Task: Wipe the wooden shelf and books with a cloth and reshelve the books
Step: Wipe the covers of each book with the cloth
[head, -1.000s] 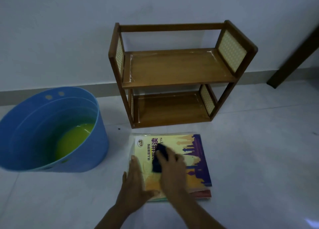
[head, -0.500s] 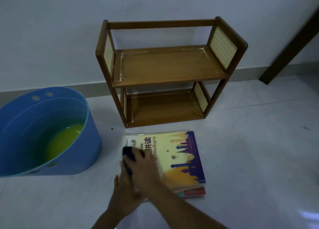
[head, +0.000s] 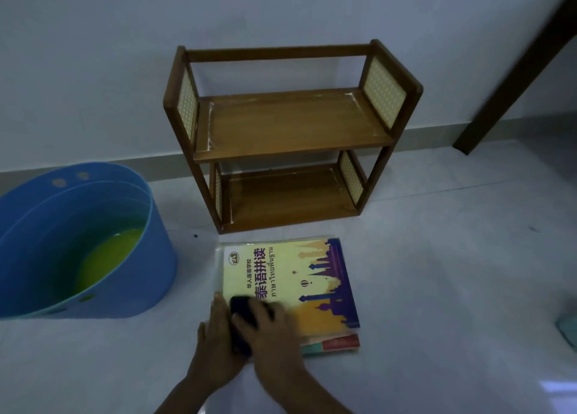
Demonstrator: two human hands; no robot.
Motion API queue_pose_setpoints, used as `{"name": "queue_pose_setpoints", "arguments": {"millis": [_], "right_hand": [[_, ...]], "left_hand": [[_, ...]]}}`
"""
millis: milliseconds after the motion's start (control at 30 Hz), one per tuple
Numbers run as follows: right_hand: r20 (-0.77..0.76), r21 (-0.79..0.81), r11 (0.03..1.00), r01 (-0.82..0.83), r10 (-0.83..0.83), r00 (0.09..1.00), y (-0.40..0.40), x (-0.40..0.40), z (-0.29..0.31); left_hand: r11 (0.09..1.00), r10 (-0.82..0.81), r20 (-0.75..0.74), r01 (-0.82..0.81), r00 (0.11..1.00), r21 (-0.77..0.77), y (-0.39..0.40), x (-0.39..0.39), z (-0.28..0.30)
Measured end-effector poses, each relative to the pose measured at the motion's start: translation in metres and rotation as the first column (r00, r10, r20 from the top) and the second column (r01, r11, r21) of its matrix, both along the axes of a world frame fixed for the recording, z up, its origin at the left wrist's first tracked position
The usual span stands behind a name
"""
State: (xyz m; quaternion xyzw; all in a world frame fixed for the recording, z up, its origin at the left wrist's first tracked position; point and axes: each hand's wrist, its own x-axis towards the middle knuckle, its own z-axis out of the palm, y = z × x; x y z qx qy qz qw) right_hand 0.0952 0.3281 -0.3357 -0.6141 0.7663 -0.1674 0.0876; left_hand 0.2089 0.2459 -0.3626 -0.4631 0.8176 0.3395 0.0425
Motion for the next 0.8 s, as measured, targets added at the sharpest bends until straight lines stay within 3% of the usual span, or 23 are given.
{"name": "queue_pose_setpoints", "arguments": {"millis": [33, 100, 167, 267, 367, 467, 500, 600, 633, 700, 800], "right_hand": [[-0.016, 0.011, 0.997, -0.075, 0.075, 0.997, 0.0, 0.003, 0.004], [-0.078, 0.028, 0.999, -0.036, 0.038, 0.996, 0.004, -0.024, 0.004], [-0.056, 0.094, 0.984, 0.151, -0.146, 0.988, 0.02, -0.07, 0.003], [-0.017, 0.162, 0.856, 0.491, -0.495, 0.869, 0.047, -0.137, 0.005], [0.008, 0.326, 0.734, 0.595, -0.632, 0.775, 0.057, -0.177, 0.006], [0.098, 0.351, 0.668, 0.656, -0.723, 0.683, 0.055, -0.191, 0.007], [0.122, 0.349, 0.663, 0.662, -0.733, 0.67, 0.055, -0.194, 0.005], [0.23, 0.351, 0.643, 0.681, -0.764, 0.603, 0.054, -0.198, 0.002], [0.303, 0.349, 0.624, 0.699, -0.781, 0.546, 0.054, -0.198, 0.002], [0.402, 0.365, 0.577, 0.73, -0.806, 0.435, 0.054, -0.2, 0.004], [0.477, 0.359, 0.504, 0.786, -0.823, 0.309, 0.057, -0.212, 0.011]], "left_hand": [[1.0, -0.003, 0.015, 0.003, 1.0, -0.001, 0.0, 0.002, 0.002], [1.0, 0.007, 0.087, -0.007, 0.996, 0.002, 0.001, 0.003, 0.006], [0.985, -0.064, 0.175, 0.09, 0.982, -0.149, 0.001, -0.004, 0.013], [0.858, -0.256, 0.296, 0.357, 0.92, -0.37, -0.005, -0.018, 0.013], [0.743, -0.426, 0.373, 0.554, 0.824, -0.375, -0.013, -0.032, 0.018], [0.678, -0.488, 0.47, 0.658, 0.736, -0.327, -0.021, -0.038, 0.023], [0.639, -0.503, 0.5, 0.693, 0.705, -0.334, -0.022, -0.038, 0.024], [0.342, -0.58, 0.587, 0.823, 0.565, -0.453, -0.021, -0.034, 0.025], [0.287, -0.605, 0.578, 0.827, 0.548, -0.484, -0.022, -0.033, 0.031], [0.291, -0.653, 0.49, 0.789, 0.577, -0.541, -0.028, -0.038, 0.047], [0.499, -0.646, 0.254, 0.651, 0.719, -0.572, -0.038, -0.061, 0.105]]}}
